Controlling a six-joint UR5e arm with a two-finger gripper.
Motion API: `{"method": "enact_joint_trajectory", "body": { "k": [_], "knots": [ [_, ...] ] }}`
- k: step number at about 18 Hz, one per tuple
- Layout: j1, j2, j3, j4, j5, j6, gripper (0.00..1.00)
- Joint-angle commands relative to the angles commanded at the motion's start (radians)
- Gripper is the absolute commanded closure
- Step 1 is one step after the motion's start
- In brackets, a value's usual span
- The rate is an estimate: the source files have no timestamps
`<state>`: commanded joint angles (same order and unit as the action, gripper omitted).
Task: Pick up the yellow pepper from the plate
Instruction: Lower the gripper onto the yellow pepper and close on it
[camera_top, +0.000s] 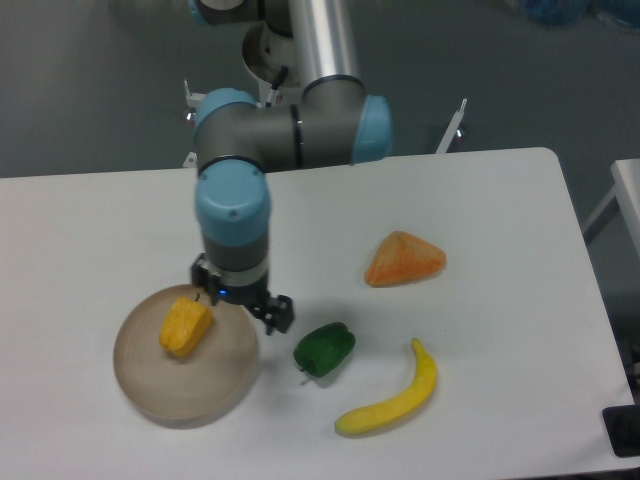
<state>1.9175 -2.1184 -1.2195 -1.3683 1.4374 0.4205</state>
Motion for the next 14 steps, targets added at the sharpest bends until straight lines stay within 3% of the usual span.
{"method": "enact_joint_trajectory", "body": {
  "k": [1,6,14],
  "knots": [
    [0.0,0.0,-0.009,0.008,-0.003,-0.011,0.0],
    [-0.015,0.002,-0.106,0.15,0.009,-0.006,0.0],
    [-0.072,-0.008,-0.129,0.16,0.038,-0.011,0.0]
  ]
}}
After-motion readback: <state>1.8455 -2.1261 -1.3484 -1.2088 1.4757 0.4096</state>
